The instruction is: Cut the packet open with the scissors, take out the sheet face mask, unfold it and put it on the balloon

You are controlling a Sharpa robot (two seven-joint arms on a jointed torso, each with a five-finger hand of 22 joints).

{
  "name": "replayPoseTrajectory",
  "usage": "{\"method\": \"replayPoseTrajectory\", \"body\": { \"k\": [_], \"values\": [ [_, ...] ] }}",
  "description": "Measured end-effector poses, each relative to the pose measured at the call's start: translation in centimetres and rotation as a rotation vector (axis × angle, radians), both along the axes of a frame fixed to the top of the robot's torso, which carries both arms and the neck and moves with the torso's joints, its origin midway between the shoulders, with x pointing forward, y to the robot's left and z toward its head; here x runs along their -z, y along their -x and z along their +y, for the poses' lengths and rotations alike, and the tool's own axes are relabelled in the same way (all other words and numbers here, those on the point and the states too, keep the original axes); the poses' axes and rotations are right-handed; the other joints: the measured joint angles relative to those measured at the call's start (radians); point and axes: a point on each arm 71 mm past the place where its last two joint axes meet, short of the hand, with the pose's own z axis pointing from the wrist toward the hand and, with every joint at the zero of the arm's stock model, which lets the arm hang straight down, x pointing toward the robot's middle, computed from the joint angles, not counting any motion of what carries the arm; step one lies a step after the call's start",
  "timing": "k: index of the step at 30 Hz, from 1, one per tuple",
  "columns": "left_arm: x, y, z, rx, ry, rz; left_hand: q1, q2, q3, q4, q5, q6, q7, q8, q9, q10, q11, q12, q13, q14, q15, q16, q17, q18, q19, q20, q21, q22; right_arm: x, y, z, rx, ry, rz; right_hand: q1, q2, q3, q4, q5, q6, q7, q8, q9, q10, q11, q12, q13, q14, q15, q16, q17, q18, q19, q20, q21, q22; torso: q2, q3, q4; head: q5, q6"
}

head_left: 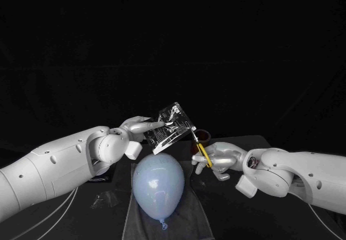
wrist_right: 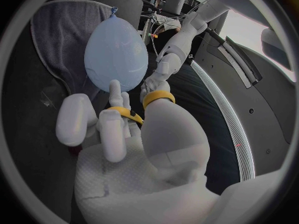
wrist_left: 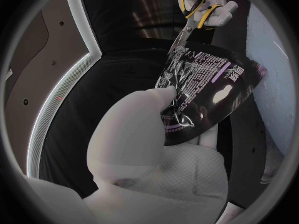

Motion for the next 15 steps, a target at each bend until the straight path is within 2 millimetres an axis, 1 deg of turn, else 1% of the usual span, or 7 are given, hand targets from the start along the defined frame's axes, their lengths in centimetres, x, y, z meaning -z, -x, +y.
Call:
{"method": "replayPoseTrajectory", "body": {
  "k": [2, 3, 5, 9, 10, 12, 15],
  "values": [
    [0.0, 0.0, 0.04, 0.0, -0.002, -0.001, 0.0, 0.0, 0.0, 0.0, 0.0, 0.0, 0.0, 0.0, 0.0, 0.0, 0.0, 0.0, 0.0, 0.002, -0.002, 0.0, 0.001, 0.0, 0.0, 0.0, 0.0, 0.0, -0.05, -0.02, 0.01, -0.001, 0.0, -0.001, -0.003, -0.003, 0.002, 0.002, 0.0, 0.0, 0.0, -0.009, -0.004, -0.003, 0.004, 0.0, -0.016, 0.0, 0.0, 0.0, 0.0, 0.0, 0.0, 0.0, -0.004, 0.0, 0.0, 0.0, 0.0002, 0.0, 0.0],
    [0.0, -0.01, 0.08, 0.001, -0.003, -0.002, 0.0, 0.0, 0.0, 0.0, 0.0, 0.0, 0.0, 0.0, 0.0, 0.0, 0.0, 0.0, 0.0, 0.004, -0.003, 0.0, 0.001, 0.0, 0.0, 0.0, 0.0, 0.0, -0.07, -0.03, 0.02, -0.002, -0.001, -0.002, -0.005, -0.005, 0.005, 0.005, 0.0, 0.0, 0.0, -0.013, -0.006, -0.003, 0.004, 0.0, -0.023, 0.0, 0.0, 0.0, 0.0, 0.0, -0.003, 0.003, -0.007, 0.0, 0.0, 0.0, 0.0002, 0.0, 0.0],
    [0.01, -0.02, 0.15, 0.001, -0.005, -0.003, 0.0, 0.0, 0.0, 0.0, 0.0, 0.0, 0.0, 0.0, 0.0, 0.0, 0.0, 0.0, 0.0, 0.004, -0.003, 0.0, 0.001, 0.0, 0.0, 0.0, 0.0, 0.0, -0.1, -0.04, 0.04, -0.003, -0.001, -0.002, -0.008, -0.008, 0.008, 0.006, 0.0, 0.0, 0.0, -0.017, -0.01, -0.003, 0.004, 0.0, -0.032, 0.0, 0.0, 0.0, 0.0, 0.0, -0.004, 0.004, -0.007, 0.0, 0.0, 0.0001, 0.0001, 0.0, 0.0],
    [0.01, -0.01, 0.23, 0.005, -0.011, -0.005, -0.002, 0.002, 0.002, -0.002, -0.001, 0.0, 0.0, 0.0, 0.0, 0.008, -0.003, -0.001, 0.0, 0.005, -0.002, 0.0, 0.002, 0.0, 0.004, -0.004, 0.0, 0.0, -0.25, -0.15, 0.02, -0.006, -0.001, -0.004, -0.008, -0.008, 0.014, 0.005, 0.0, 0.0, 0.0, -0.017, -0.011, -0.006, 0.006, 0.0, -0.042, 0.0, 0.0, -0.004, -0.001, 0.0, -0.004, 0.004, -0.011, 0.001, 0.0, 0.0004, 0.0, 0.002, 0.0],
    [0.02, 0.0, 0.23, 0.006, -0.012, -0.005, -0.004, 0.004, 0.003, -0.003, -0.002, 0.0, 0.0, 0.0, 0.0, 0.009, -0.002, 0.001, 0.0, 0.005, -0.002, 0.0, 0.002, 0.0, 0.004, -0.004, 0.0, 0.0, -0.29, -0.19, 0.01, -0.006, -0.001, -0.005, -0.008, -0.008, 0.015, 0.006, 0.0, 0.003, 0.003, -0.017, -0.012, -0.007, 0.007, 0.0, -0.045, 0.0, 0.0, -0.004, -0.001, 0.0, -0.004, 0.004, -0.011, 0.001, 0.0, 0.0004, -0.0001, 0.002, 0.0],
    [0.02, 0.02, 0.25, 0.011, -0.016, -0.006, -0.007, 0.006, 0.004, -0.004, -0.004, 0.003, -0.003, 0.0, 0.0, 0.009, -0.002, 0.003, 0.0, 0.009, -0.006, 0.0, 0.003, 0.0, 0.004, -0.004, 0.004, 0.0, -0.39, -0.29, -0.04, -0.007, 0.0, -0.007, -0.008, -0.008, 0.015, 0.006, 0.0, 0.003, 0.003, -0.017, -0.013, -0.007, 0.007, 0.0, -0.048, 0.0, 0.0, -0.004, -0.001, 0.0, -0.004, 0.004, -0.015, 0.001, 0.0, 0.0005, -0.0001, 0.002, 0.0],
    [0.04, 0.05, 0.28, 0.018, -0.02, -0.007, -0.008, 0.008, 0.004, -0.004, -0.001, 0.004, -0.004, 0.0, 0.0, 0.009, -0.002, 0.004, 0.001, 0.009, -0.006, 0.0, 0.004, 0.0, 0.007, -0.007, 0.004, 0.0, -0.62, -0.46, -0.14, -0.008, 0.001, -0.011, -0.008, -0.008, 0.018, 0.003, 0.0, 0.009, 0.009, -0.02, -0.015, -0.007, 0.007, 0.0, -0.054, 0.0, 0.0, -0.004, -0.001, 0.0, -0.004, 0.004, -0.015, 0.001, 0.0, 0.0005, -0.0001, 0.001, 0.001]
  ]
}}
